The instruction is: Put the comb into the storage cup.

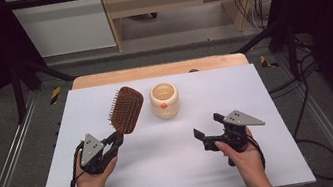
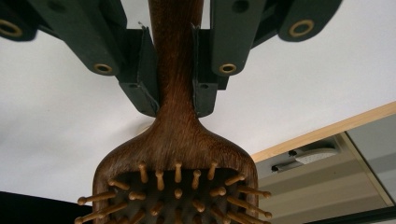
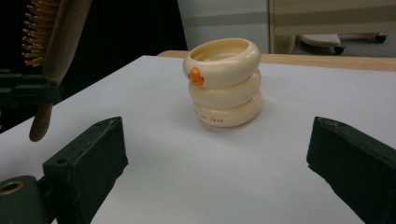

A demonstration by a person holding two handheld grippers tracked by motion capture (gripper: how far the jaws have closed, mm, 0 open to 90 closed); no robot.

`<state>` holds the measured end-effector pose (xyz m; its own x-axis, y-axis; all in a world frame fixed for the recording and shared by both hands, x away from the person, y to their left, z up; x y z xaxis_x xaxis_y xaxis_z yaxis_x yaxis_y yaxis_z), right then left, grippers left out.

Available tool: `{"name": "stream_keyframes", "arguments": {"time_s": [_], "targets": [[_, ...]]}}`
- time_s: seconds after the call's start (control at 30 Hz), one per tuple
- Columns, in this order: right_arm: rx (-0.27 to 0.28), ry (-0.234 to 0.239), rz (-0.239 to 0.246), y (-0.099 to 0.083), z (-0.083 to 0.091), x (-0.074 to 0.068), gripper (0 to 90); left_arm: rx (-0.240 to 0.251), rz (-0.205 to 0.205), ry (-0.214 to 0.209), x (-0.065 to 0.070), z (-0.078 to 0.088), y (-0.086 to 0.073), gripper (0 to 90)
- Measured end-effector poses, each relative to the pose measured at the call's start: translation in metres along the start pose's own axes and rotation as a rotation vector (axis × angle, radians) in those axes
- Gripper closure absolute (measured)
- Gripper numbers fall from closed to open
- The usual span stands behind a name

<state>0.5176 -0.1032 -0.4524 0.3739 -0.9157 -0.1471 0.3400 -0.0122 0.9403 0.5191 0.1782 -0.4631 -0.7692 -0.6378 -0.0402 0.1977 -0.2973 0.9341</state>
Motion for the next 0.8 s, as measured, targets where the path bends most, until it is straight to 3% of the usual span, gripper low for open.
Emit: {"name": "stream_keyframes", "arguments": {"time_s": [0.2, 0.53, 0.8], "targets": [[0.007, 0.024, 0.007, 0.005, -0.007, -0.023, 5.0, -0.001, -0.012, -0.012, 0.006, -0.004, 0.003, 72.4], [0.047, 0.122, 0.004, 0.030, -0.020, -0.065, 5.4, -0.006, -0.029, -0.026, 0.014, -0.009, 0.003, 72.4], [0.057, 0.157, 0.001, 0.043, -0.029, -0.087, 5.6, -0.004, -0.035, -0.024, 0.017, -0.010, 0.003, 72.4]]}}
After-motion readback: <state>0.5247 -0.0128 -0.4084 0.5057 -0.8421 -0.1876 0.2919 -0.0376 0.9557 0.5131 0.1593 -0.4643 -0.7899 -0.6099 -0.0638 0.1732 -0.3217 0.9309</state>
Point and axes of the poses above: each handheld gripper's, and its own axes: z roughly backward along the jaws, y roughly out of its top, x roughly to its right, the point moved 10 cm from there along -z, roughly forward along the jaws, and after that the axes turned 13 degrees about -y, right-handed, at the moved point
